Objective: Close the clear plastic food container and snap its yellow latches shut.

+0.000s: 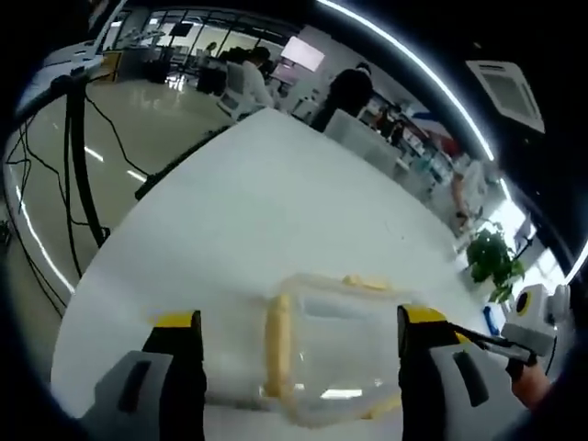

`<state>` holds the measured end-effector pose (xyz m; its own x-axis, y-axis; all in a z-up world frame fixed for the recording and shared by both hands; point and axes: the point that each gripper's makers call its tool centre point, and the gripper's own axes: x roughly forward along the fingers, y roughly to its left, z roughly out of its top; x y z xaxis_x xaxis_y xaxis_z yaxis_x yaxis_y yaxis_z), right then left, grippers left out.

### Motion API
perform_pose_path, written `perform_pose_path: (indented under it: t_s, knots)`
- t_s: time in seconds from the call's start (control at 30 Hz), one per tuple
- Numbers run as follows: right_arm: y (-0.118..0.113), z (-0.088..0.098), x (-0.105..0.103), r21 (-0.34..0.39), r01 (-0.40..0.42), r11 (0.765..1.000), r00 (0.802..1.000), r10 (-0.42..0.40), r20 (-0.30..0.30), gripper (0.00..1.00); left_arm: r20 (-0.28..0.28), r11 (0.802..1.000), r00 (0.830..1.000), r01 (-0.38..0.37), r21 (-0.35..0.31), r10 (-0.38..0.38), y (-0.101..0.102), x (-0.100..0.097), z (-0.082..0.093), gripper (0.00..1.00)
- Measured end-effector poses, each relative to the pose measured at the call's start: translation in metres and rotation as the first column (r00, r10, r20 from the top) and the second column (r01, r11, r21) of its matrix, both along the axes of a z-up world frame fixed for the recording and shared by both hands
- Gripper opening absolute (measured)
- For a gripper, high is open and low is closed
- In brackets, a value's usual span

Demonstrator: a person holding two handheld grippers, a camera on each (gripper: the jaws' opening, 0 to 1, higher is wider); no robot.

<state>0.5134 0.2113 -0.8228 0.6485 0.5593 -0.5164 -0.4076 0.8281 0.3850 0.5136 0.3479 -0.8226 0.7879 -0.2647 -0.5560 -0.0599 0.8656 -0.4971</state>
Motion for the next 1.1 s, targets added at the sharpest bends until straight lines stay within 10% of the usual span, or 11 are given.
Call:
perform_pose_path:
  t_s: [0.13,0.53,1.1]
  knots:
    - [-0.002,-0.006,-0.001,-0.039,-0.008,0.999,1.000,0.008,-0.014,1.00,-0.039,0.996,0.998,0.047,0.070,-0.044,0.004,-0.010,-0.010,0.99]
    - [-0.010,0.013,-0.013,-0.064,-0.045,0.997,0.998,0.047,0.029,1.00,-0.033,0.990,0.995,0.100,0.098,-0.098,0.004,-0.028,0.004,0.99]
    - [-0.058,0.076,-0.068,-0.104,-0.040,0.994,0.993,0.051,0.109,1.00,0.093,0.934,0.961,0.228,0.274,-0.261,-0.011,-0.086,0.082,0.99]
